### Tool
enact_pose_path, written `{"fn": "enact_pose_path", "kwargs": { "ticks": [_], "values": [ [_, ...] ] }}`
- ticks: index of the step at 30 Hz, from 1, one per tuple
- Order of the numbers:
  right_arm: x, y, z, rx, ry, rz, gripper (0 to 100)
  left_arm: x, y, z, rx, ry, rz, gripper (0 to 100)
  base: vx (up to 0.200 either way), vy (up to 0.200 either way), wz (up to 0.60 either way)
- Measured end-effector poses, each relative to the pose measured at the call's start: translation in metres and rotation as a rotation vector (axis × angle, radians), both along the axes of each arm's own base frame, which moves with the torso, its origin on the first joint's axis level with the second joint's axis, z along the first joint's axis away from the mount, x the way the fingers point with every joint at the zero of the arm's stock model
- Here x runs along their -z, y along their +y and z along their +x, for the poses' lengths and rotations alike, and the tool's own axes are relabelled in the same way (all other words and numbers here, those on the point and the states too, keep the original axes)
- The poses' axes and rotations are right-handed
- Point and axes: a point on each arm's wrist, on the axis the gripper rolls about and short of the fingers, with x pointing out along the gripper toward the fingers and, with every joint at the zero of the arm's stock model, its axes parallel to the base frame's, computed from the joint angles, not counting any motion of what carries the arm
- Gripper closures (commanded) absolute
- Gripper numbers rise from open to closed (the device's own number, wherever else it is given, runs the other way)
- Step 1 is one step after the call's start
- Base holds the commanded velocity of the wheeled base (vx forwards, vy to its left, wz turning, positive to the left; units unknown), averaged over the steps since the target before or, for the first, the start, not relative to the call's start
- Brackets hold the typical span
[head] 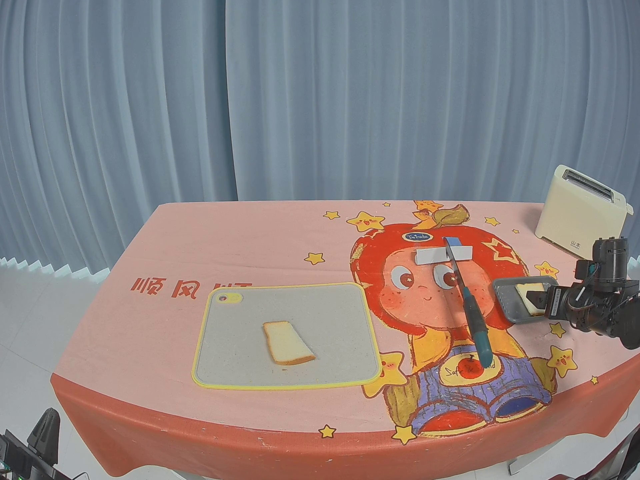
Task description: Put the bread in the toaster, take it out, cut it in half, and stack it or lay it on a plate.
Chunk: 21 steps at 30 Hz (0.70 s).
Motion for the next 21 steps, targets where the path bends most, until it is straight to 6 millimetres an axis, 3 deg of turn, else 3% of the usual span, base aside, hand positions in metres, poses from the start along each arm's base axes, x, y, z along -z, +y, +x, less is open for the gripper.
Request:
{"fn": "enact_pose_path", "kwargs": {
  "ticks": [21],
  "values": [
    [-0.014,0.001,-0.007,-0.002,-0.053,-0.007,0,0.000,0.000,0.000,0.000,0.000,0.000,100,0.000,0.000,0.00]
  ]
}}
